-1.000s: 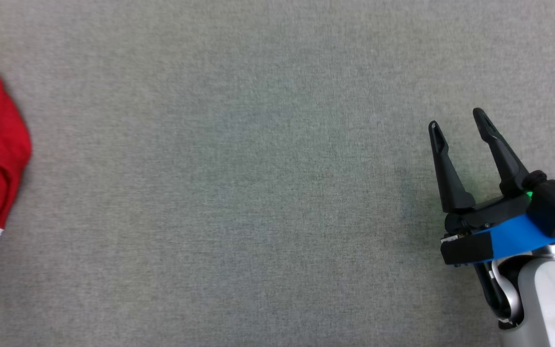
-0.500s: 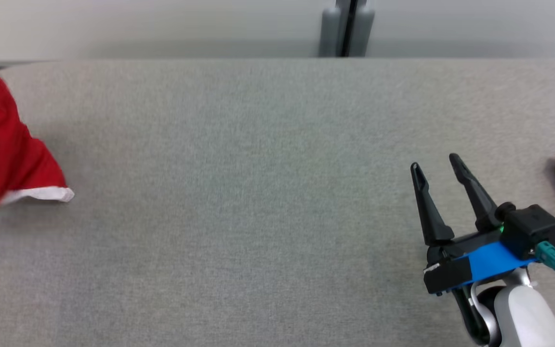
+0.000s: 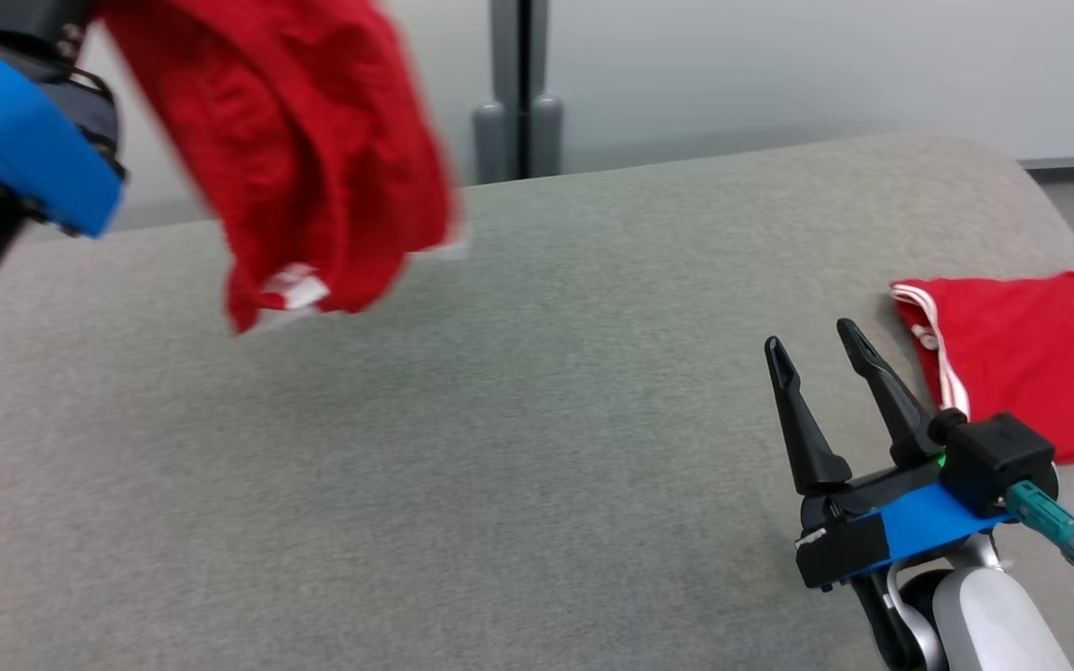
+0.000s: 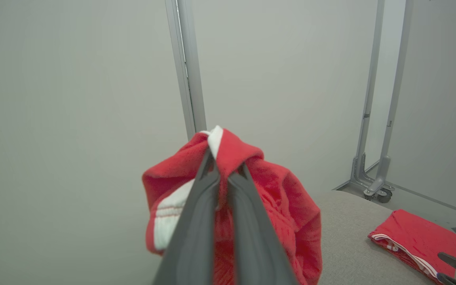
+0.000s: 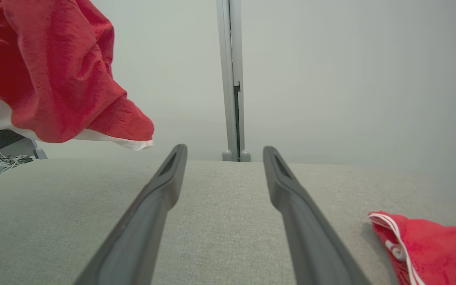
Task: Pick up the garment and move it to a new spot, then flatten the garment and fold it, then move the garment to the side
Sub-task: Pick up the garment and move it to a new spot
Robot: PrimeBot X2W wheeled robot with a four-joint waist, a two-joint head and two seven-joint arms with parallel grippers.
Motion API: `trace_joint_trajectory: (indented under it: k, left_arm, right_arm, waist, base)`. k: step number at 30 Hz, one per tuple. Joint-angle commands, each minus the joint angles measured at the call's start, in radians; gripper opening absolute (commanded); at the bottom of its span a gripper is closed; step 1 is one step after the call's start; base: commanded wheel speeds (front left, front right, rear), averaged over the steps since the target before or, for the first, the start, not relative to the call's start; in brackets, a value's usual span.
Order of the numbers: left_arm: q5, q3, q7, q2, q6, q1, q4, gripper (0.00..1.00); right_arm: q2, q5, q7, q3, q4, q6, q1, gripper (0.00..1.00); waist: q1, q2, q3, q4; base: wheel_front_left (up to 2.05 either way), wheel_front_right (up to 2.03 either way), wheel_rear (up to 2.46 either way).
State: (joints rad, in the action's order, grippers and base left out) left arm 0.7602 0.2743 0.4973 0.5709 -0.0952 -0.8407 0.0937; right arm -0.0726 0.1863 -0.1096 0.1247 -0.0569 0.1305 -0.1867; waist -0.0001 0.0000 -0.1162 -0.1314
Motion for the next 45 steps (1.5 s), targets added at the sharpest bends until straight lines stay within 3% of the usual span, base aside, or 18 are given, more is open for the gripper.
trace_joint_trajectory:
  k: [1,9,17,18,19,23,29,34,38,45]
  left_arm:
    - [0.004,0.015,0.000,-0.013,-0.002,-0.012,0.009,0.00]
    - [0.033,0.089,-0.075,-0.135,0.004,0.094,-0.054,0.00]
    - [-0.009,0.158,-0.223,-0.227,0.033,0.288,-0.374,0.00]
    - [-0.026,0.165,-0.253,-0.237,0.037,0.296,-0.421,0.47]
    - [-0.033,0.169,-0.282,-0.254,0.045,0.303,-0.466,1.00]
    - [-0.062,0.177,-0.399,-0.294,0.041,0.319,-0.610,1.00]
    - [-0.060,0.180,-0.543,-0.346,0.017,0.356,-0.684,1.00]
    - [-0.051,0.168,-0.652,-0.357,0.005,0.416,-0.640,1.00]
    - [-0.074,0.141,-0.735,-0.335,0.020,0.495,-0.559,1.00]
    - [-0.154,0.047,-0.763,-0.298,0.103,0.656,-0.360,1.00]
  right_arm:
    - [0.003,0.005,0.001,-0.001,0.004,0.001,-0.008,1.00]
    - [0.010,0.011,-0.014,-0.012,0.000,0.001,-0.011,1.00]
    - [0.017,0.016,-0.026,0.009,-0.013,0.001,-0.035,1.00]
    - [0.017,0.015,-0.026,0.013,-0.014,0.001,-0.039,1.00]
    - [0.017,0.014,-0.026,0.015,-0.014,0.001,-0.041,1.00]
    - [0.016,0.009,-0.021,0.017,-0.017,0.001,-0.042,1.00]
    - [0.008,-0.002,-0.008,-0.006,-0.010,0.001,-0.014,1.00]
    - [0.001,-0.007,0.005,-0.033,0.007,0.001,0.008,1.00]
    - [-0.002,-0.010,0.016,-0.061,0.027,0.001,0.037,1.00]
    - [0.003,-0.014,0.022,-0.107,0.039,0.001,0.091,1.00]
  waist:
    - [0.0001,0.0000,0.004,-0.029]
    - [0.0001,0.0000,-0.040,-0.096]
    - [0.0001,0.0000,-0.073,-0.126]
    - [0.0001,0.0000,-0.076,-0.127]
    - [0.0001,0.0000,-0.078,-0.126]
    - [0.0001,0.0000,-0.077,-0.112]
    - [0.0001,0.0000,-0.048,-0.059]
    - [0.0001,0.0000,-0.024,-0.010]
    - [0.0001,0.0000,-0.004,0.031]
    - [0.0001,0.0000,0.014,0.081]
  base:
    - [0.00,0.00,0.00]
    - [0.00,0.00,0.00]
    - [0.00,0.00,0.00]
    - [0.00,0.00,0.00]
    - [0.00,0.00,0.00]
    - [0.00,0.00,0.00]
    - [0.00,0.00,0.00]
    - [0.00,0.00,0.00]
    - [0.00,0.00,0.00]
    - [0.00,0.00,0.00]
